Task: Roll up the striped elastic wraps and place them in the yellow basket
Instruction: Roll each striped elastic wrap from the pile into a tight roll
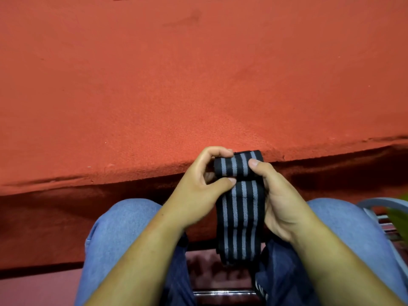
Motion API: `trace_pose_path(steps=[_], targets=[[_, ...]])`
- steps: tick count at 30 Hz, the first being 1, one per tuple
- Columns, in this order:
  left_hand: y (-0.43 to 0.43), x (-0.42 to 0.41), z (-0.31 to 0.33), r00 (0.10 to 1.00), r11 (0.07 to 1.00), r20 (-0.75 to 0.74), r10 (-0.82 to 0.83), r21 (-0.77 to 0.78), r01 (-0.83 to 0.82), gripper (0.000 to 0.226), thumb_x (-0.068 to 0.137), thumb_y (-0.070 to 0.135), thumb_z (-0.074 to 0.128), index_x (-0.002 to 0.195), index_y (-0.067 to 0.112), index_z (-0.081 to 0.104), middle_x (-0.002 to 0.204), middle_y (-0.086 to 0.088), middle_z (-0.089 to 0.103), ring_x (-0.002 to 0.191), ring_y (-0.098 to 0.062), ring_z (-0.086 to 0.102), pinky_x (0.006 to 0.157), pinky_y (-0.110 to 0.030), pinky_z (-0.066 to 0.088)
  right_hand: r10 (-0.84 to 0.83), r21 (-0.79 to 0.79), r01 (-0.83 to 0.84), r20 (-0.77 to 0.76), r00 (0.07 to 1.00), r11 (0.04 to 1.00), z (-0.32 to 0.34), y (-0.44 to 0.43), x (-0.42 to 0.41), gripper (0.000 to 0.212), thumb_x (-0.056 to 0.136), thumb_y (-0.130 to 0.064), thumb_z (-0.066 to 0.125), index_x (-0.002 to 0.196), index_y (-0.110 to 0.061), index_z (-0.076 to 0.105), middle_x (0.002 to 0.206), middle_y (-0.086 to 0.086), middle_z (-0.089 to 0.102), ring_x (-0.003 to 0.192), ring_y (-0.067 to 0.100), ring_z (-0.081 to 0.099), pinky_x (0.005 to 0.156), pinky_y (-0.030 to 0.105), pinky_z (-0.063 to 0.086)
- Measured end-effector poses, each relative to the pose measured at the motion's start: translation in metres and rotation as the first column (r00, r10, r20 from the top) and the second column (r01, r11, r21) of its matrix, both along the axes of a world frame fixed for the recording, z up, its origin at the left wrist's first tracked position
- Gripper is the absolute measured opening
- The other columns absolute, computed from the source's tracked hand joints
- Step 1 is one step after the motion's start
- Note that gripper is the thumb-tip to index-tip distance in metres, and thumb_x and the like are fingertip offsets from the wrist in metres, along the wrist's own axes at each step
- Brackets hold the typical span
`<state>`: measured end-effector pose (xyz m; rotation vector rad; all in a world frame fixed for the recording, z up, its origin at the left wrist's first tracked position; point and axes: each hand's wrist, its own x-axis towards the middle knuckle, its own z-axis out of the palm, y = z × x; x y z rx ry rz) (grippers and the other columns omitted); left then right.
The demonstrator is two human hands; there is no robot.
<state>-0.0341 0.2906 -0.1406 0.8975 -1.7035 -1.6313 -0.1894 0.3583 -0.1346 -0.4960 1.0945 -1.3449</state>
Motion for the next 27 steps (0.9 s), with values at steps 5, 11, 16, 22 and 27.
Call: trace_pose_path(steps=[5,11,16,22,27], targets=[[0.005,-0.001,0.004,1.000,0.994,0.012,-0.024,0.104,0.023,0.061,0.094,0.033,0.067,0.150,0.037,0.041,0.125,0.014,0.069,0.118,0.000,0.066,0.091,-0.017,0.053,0.014,0.002,-0.014,-0.065,0.998,1.000,-0.004,0.001,-0.003,0.031,0.102,-0.018,0.050,0.112,-0.001,0.075,0.109,0.024,0.076,0.098,0.031,0.076,0.086,0.039,0.062],[0.007,-0.002,0.002,0.995,0.999,0.098,-0.031,0.035,0.028,0.066,0.091,0.056,0.058,0.151,0.048,0.032,0.124,0.016,0.070,0.115,0.001,0.067,0.099,-0.024,0.052,0.060,-0.043,-0.070,-0.205,0.977,0.997,-0.009,0.001,0.000,0.027,0.106,-0.013,0.047,0.114,-0.010,0.072,0.104,0.011,0.079,0.098,0.021,0.076,0.080,0.030,0.061],[0.009,-0.003,0.001,0.990,0.996,0.107,-0.089,0.019,0.087,0.064,0.096,0.051,0.058,0.151,0.051,0.026,0.123,0.010,0.071,0.116,-0.006,0.068,0.106,-0.036,0.052,0.059,-0.060,-0.088,-0.377,0.924,0.994,-0.014,0.001,0.001,0.046,0.096,-0.053,0.054,0.124,-0.020,0.071,0.118,0.004,0.078,0.114,0.019,0.073,0.105,0.046,0.053],[0.007,-0.002,-0.003,0.991,0.995,0.096,-0.094,-0.006,0.095,0.060,0.100,0.047,0.058,0.150,0.053,0.026,0.126,0.006,0.069,0.120,-0.009,0.067,0.110,-0.044,0.050,0.042,-0.087,-0.087,-0.423,0.905,0.992,-0.016,0.002,0.000,0.041,0.096,-0.051,0.054,0.119,-0.021,0.071,0.112,0.002,0.079,0.108,0.019,0.075,0.103,0.046,0.055],[0.003,-0.003,-0.005,0.994,0.997,0.111,0.000,-0.071,0.008,0.055,0.098,0.055,0.060,0.148,0.042,0.041,0.124,0.012,0.070,0.119,-0.004,0.066,0.106,-0.032,0.050,-0.039,-0.149,-0.039,-0.481,0.876,0.988,-0.012,0.000,0.001,0.032,0.098,-0.044,0.057,0.114,-0.021,0.071,0.107,0.001,0.080,0.103,0.017,0.076,0.094,0.038,0.057]])
